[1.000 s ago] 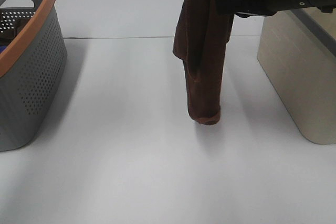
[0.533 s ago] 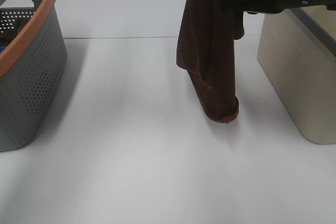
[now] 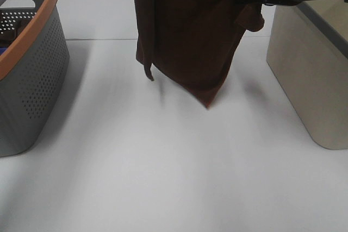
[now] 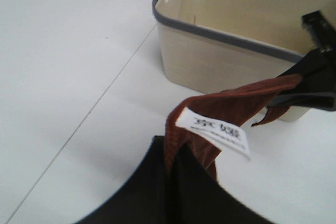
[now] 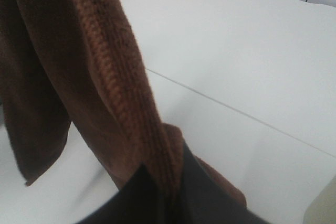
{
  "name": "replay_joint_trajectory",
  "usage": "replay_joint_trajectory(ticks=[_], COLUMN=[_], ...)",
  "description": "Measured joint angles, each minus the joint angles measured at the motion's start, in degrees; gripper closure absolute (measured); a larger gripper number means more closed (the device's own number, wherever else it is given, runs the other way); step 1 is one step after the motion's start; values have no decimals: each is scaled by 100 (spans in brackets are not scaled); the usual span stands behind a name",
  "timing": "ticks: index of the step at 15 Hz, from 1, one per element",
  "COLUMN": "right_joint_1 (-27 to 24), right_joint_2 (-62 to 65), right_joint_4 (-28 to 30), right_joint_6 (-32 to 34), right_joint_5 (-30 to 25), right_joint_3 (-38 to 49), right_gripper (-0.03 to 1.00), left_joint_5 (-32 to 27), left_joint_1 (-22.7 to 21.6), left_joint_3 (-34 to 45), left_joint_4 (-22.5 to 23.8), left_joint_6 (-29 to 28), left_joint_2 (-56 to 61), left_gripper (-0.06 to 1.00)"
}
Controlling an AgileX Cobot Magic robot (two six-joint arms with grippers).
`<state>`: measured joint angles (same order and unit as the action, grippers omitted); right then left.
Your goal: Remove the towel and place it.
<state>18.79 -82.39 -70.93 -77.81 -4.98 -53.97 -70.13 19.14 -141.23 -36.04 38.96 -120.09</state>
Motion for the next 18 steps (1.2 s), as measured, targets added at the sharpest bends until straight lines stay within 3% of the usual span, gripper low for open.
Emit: replay_joint_trajectory(ticks=[5,10,14,15,16,18], right_joint_1=[0,0,0,0,0,0], right_joint_2=[-298,-1438,-2343,-2756,-2893,-3037], right_joint_4=[584,1169,1851,2028,2051,2057], right_joint_6=[-6,-11,-11,-11,-11,-11], right_joint_5=[-63,-63,367,676,900,1186], right_joint_3=[-808,-2246,-3283,-3690,-3810,-3839], right_gripper=[97,97,97,97,97,97], left_joint_5=[52,1054,2028,2504,2710,2790], left_joint_1=[0,0,0,0,0,0], left_joint_3=[0,0,0,0,0,0], left_joint_4=[1249,2406,3105,3684,3953,4062], left_joint_6=[-40,-120,-350,-670,-934,-1346], left_joint_2=[0,-309,-728,-859,-905,-997], left_gripper=[94,94,94,94,94,94])
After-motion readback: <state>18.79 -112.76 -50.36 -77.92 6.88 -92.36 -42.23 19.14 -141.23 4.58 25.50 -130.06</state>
